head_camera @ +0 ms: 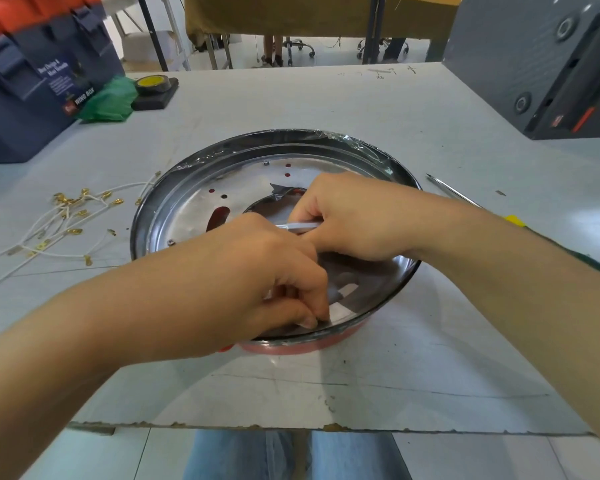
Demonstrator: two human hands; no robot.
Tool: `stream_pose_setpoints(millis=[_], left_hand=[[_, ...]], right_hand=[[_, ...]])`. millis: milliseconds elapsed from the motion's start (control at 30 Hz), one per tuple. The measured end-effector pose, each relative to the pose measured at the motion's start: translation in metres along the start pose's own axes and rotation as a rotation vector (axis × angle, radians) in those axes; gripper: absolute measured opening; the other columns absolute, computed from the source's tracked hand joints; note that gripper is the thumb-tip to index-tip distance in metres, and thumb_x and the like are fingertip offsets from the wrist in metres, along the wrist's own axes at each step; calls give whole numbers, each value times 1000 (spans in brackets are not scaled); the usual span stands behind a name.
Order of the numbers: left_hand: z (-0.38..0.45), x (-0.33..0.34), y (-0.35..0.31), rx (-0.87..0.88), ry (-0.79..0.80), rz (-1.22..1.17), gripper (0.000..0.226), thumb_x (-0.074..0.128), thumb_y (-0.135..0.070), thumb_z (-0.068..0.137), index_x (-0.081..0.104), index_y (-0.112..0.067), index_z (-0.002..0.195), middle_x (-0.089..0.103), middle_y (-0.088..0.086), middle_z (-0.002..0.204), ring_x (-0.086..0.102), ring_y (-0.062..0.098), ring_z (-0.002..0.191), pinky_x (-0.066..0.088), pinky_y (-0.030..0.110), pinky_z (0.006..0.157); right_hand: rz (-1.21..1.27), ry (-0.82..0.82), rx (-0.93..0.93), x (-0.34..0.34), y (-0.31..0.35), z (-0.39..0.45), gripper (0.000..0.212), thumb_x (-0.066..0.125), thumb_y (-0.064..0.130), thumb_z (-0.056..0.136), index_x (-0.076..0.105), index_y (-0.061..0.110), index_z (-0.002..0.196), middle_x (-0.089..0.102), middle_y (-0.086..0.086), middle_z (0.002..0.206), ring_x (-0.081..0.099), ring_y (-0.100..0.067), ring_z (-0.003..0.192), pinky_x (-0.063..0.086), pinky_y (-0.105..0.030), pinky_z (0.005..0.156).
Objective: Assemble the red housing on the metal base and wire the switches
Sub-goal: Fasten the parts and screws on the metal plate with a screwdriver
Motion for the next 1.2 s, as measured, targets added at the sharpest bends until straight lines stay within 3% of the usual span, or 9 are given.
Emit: stream_pose_setpoints(millis=[167, 333, 467, 567, 700, 833, 933, 1033, 1200], left_hand=[[-4, 1, 18, -118, -46, -176, 4, 72, -31, 76, 73, -34, 78, 66, -15, 72, 62, 5, 72, 47, 18, 67], [-4, 2, 31, -212, -56, -277, 7, 77, -30, 70, 72, -32, 76, 66, -16, 68, 64, 4, 72, 49, 18, 67], [-4, 8, 36, -256, 24, -358, 7, 76, -27, 74, 73, -30, 79, 70, -7, 73, 66, 9, 73, 51, 25, 72], [-3, 11, 38, -274, 70, -390, 7, 76, -25, 75, 73, -29, 81, 71, -3, 75, 66, 11, 75, 52, 27, 74], [-2, 13, 38, -276, 81, -392, 5, 74, -27, 75, 73, -31, 79, 70, -4, 74, 65, 10, 73, 49, 18, 70], [-2, 13, 38, -269, 78, -355, 5, 74, -27, 77, 71, -31, 77, 70, -4, 74, 65, 11, 72, 51, 22, 70], [-3, 11, 34, -250, 52, -362, 11, 75, -22, 77, 70, -31, 73, 69, -6, 72, 64, 11, 70, 51, 25, 70], [-4, 11, 35, -258, 58, -394, 11, 75, -20, 77, 72, -31, 75, 70, -7, 74, 65, 9, 70, 51, 21, 71], [-5, 13, 39, -289, 76, -473, 7, 75, -19, 76, 74, -25, 80, 70, -6, 75, 64, 7, 70, 48, 16, 69]], right_hand=[[20, 7, -16, 0, 1, -1, 43, 66, 18, 85, 53, 20, 44, 46, 11, 36, 39, -4, 39, 29, -9, 38], [88, -2, -14, -1, -1, -2, 18, 68, 26, 83, 68, 10, 74, 58, -6, 65, 44, -10, 56, 37, -25, 54], [180, -124, 4, -20, -10, -6, 15, 65, 24, 86, 57, 21, 99, 67, 1, 88, 53, -6, 62, 45, -29, 66], [288, -129, -11, -30, -13, -15, 19, 56, 13, 90, 47, 26, 99, 69, -2, 84, 47, -1, 52, 42, -22, 57], [452, -127, -80, -38, -13, -25, 21, 47, -1, 92, 59, 16, 89, 68, -7, 78, 40, -8, 48, 37, -16, 46], [559, -144, -115, -41, -15, -28, 15, 56, 15, 92, 67, 16, 102, 69, -4, 80, 50, -9, 55, 43, -18, 52], [650, -79, -164, -40, -10, -31, 34, 65, 32, 80, 64, 17, 111, 70, -3, 88, 62, -13, 71, 47, -20, 60], [699, -38, -220, -39, -3, -35, 47, 67, 33, 71, 60, 15, 113, 71, -3, 88, 67, -18, 80, 46, -19, 60], [771, -238, -273, -54, -3, -39, 18, 55, 23, 88, 69, 12, 92, 63, -2, 59, 54, -12, 47, 36, -16, 44]])
Point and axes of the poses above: each hand's wrist, its own z-axis towards the middle knuckle, its own x-axis out of the palm, y = z × x, the point moved 10 cm from there along z, towards the middle knuckle
